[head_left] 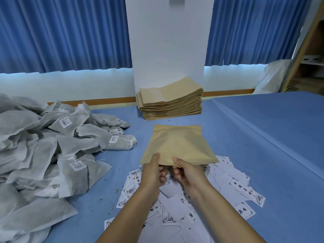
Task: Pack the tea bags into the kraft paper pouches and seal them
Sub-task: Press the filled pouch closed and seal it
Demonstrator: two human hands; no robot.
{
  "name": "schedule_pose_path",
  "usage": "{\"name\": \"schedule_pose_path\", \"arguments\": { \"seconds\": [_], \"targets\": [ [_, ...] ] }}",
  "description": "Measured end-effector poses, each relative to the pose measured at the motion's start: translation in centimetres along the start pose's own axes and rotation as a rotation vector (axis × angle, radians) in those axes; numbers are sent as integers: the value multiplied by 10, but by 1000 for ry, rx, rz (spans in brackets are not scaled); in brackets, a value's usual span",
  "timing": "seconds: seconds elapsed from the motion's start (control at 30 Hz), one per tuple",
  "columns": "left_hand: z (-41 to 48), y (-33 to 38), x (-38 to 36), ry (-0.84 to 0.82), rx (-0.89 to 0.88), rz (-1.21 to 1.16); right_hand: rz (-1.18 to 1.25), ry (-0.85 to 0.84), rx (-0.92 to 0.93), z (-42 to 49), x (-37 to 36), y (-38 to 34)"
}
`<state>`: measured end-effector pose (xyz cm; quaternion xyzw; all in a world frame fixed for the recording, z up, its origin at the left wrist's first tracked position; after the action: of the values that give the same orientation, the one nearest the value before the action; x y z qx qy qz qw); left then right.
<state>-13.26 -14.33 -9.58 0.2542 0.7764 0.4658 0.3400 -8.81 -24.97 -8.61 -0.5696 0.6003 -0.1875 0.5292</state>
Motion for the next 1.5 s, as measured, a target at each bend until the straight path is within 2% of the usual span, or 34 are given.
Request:
{"name": "schedule_pose_path", "arguments": {
  "seconds": [0.23,0.4,0.57,0.63,0.83,1.07,1.23,1.37,1.5],
  "targets": [
    [1,5,4,42,-17,-65,77,4,5,0,-2,2],
    [1,6,0,-25,-68,64,39,-82,-20,-2,-5,9],
    [14,17,16,-159,126,91,103,-52,-80,1,0,1],
    [18,23,26,-250,144,168,89,-56,-97,2,3,-3],
    [9,17,7,-249,-85,387,53,-49,-6,0,-2,6],
    [1,14,2,-252,-139,427,-66,-30,36,6,4,8],
    [4,22,6,-209,-218,466,-16,-57,-2,11,11,0],
    [3,18,6,-217,-207,465,18,-47,-109,19,20,-1],
    [7,19,7,-199,-217,483,61,-75,-101,23,21,1]
  ]
}}
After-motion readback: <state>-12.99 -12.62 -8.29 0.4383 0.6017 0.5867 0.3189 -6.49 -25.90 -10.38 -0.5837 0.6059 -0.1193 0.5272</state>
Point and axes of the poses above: each hand's wrist, its own z-axis towards the middle knuckle, its own x-axis out of the back of the hand, y = z × x, the point moved 4 cm from there along z, towards the middle knuckle, and after that the axes turned 2 degrees about -x, right-handed, at the moved point
